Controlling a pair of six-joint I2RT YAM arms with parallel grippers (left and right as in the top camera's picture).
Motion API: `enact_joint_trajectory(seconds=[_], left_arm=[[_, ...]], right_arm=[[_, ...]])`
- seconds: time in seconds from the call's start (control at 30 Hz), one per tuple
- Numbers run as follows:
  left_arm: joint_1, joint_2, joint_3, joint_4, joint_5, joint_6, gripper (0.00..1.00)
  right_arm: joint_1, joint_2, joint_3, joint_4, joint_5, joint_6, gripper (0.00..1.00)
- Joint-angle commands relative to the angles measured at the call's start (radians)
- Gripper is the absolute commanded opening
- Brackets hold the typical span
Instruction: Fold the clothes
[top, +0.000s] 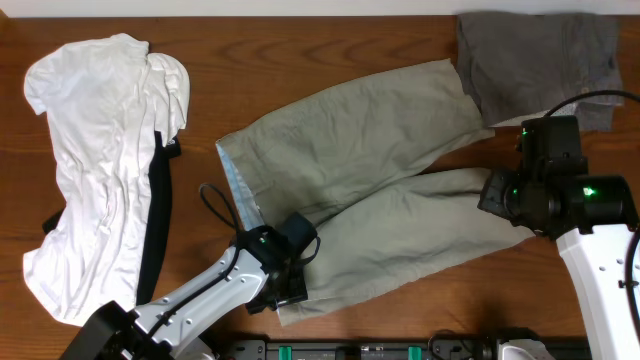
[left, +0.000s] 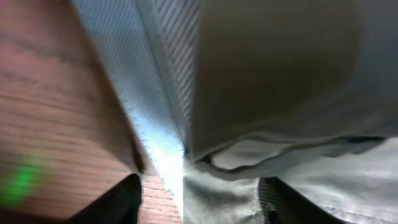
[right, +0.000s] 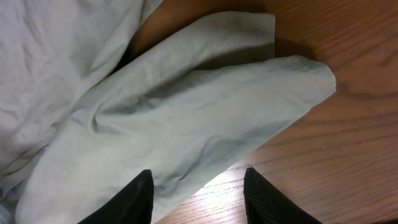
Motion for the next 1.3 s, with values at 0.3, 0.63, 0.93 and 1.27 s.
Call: enact_joint_trajectory(seconds=[0.3,0.63,0.93,1.27], left_arm=[[-0.053,0.007,-0.005,0.072,0.022,0.102,0.06],[0.140,-0.053,0.051,0.023,-0.006,0.153,0.06],[0.465,-0.085,0.085,0.108,-0.002,0.227,0.06],[0.631,-0.085,0.085,0.236,-0.002,0.241,0.06]], right_arm=[[-0.006,0.007,0.013,0.001,-0.004,0.006,0.46],[-0.006,0.034,0.004,-0.012,-0.004,0.014,0.49],[0.006,0.093,-0.055,-0.076,-0.088,0.037,0.54],[0.175,0.093,-0.279,-0.013,-0.170,0.184,0.63]])
